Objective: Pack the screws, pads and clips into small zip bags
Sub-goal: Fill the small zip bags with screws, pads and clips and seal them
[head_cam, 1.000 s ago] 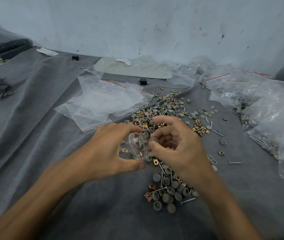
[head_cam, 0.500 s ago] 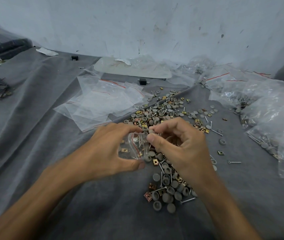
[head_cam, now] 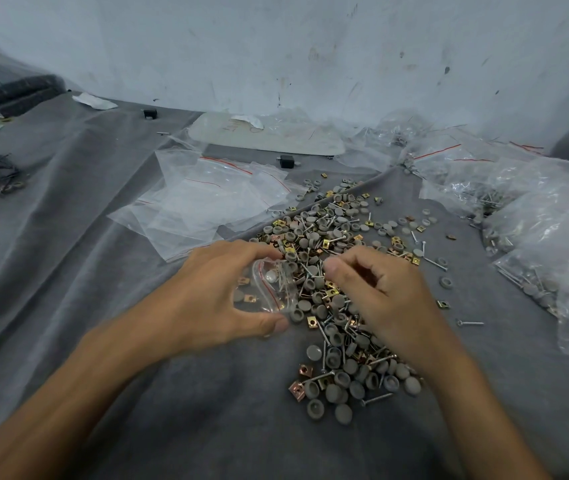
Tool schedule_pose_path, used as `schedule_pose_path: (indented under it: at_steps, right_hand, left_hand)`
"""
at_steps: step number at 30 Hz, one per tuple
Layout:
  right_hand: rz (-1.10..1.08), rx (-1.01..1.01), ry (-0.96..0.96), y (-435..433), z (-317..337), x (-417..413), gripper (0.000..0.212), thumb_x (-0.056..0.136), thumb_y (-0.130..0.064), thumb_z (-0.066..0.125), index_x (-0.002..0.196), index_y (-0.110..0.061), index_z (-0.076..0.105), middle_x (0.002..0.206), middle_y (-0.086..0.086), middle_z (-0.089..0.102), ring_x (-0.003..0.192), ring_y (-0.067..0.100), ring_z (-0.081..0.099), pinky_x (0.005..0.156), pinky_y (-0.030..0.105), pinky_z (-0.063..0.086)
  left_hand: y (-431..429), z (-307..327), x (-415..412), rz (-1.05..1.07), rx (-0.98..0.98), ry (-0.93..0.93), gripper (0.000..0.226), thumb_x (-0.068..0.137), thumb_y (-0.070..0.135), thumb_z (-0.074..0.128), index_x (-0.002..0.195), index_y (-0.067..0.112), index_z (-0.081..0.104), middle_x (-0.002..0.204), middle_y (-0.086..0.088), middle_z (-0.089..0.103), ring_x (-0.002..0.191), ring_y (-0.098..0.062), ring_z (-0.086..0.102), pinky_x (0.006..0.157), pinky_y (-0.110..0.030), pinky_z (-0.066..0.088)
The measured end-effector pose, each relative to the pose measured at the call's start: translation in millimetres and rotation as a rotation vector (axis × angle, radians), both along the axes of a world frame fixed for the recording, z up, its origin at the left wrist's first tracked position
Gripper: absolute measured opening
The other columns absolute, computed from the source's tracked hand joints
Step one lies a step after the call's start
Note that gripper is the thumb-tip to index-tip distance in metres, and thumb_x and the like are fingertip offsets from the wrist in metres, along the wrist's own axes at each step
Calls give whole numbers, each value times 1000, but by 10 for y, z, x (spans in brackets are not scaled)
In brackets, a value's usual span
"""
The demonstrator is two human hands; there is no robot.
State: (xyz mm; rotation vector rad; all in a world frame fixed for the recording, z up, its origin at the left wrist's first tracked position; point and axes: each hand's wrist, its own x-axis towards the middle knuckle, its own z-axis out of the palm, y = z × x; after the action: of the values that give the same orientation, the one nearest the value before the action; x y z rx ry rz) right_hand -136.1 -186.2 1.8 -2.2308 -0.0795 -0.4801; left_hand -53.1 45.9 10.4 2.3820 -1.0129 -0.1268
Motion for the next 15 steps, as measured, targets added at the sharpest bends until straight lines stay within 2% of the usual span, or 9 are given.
schedule_pose_path:
  at_steps: [3, 7, 10, 15]
  right_hand:
    - [6, -188, 97, -63, -56, 29, 15, 95, -41, 66, 87, -30, 71, 80, -12, 65, 79, 4, 59, 65, 15, 41]
    - [26, -440, 259, 2, -151, 85, 11, 92, -46, 67, 97, -37, 69, 92, -22, 51, 95, 1, 46, 78, 26, 41]
    - [71, -483, 304, 63, -174, 95, 13, 92, -44, 68, 103, -38, 66, 90, -28, 44, 102, 7, 42, 85, 32, 42]
    - [20, -596, 330, 76, -177, 85, 19, 93, -46, 66, 108, -35, 68, 94, -20, 43, 105, 10, 40, 89, 32, 40]
  left_hand:
    - [-5, 11, -2, 13, 2, -13, 85, 67, 78, 69, 141, 48, 41, 139, 27, 44, 131, 2, 35, 113, -30, 30]
    - [-10, 12, -6, 22, 2, -15, 85, 67, 73, 72, 141, 46, 42, 137, 27, 45, 130, 2, 34, 110, -27, 30]
    - [-3, 18, -3, 22, -10, -17, 86, 66, 76, 72, 141, 45, 44, 133, 29, 45, 129, 3, 36, 111, -28, 30]
    - [21, 31, 1, 18, -34, -5, 89, 61, 82, 63, 140, 44, 46, 129, 32, 46, 128, 3, 38, 113, -33, 32]
